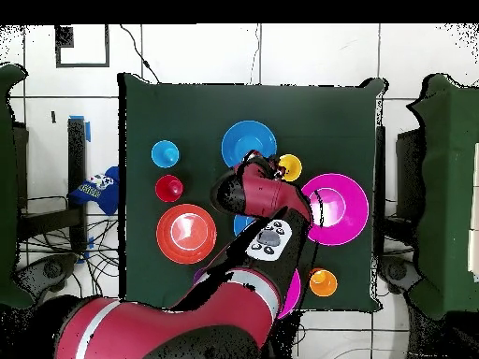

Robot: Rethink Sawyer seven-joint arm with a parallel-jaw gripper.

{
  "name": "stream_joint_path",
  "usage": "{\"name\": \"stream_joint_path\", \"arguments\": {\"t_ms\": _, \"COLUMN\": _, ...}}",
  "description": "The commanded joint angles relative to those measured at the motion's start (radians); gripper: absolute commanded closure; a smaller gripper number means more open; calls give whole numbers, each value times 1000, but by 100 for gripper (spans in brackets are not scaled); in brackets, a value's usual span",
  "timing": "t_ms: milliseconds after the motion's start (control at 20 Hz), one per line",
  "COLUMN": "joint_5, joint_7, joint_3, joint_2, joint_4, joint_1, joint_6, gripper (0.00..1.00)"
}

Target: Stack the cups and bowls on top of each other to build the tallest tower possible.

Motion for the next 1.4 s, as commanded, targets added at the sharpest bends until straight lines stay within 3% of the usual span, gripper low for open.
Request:
{"name": "stream_joint_path", "arguments": {"t_ms": 50, "joint_5": -60, "joint_7": 0, "joint_3": 117, "joint_2": 10, "joint_4": -45, "joint_1": -13, "joint_6": 122, "gripper": 100}}
{"name": "stream_joint_path", "arguments": {"t_ms": 550, "joint_5": -50, "joint_7": 10, "joint_3": 62, "joint_2": 26, "joint_4": -59, "joint_1": 19, "joint_6": 138, "gripper": 100}}
{"name": "stream_joint_path", "arguments": {"t_ms": 600, "joint_5": -47, "joint_7": 15, "joint_3": 56, "joint_2": 28, "joint_4": -59, "joint_1": 23, "joint_6": 137, "gripper": 0}}
{"name": "stream_joint_path", "arguments": {"t_ms": 1050, "joint_5": -27, "joint_7": 37, "joint_3": 47, "joint_2": 28, "joint_4": -52, "joint_1": 28, "joint_6": 169, "gripper": 0}}
{"name": "stream_joint_path", "arguments": {"t_ms": 1400, "joint_5": -30, "joint_7": 49, "joint_3": 55, "joint_2": 55, "joint_4": -33, "joint_1": 13, "joint_6": 124, "gripper": 0}}
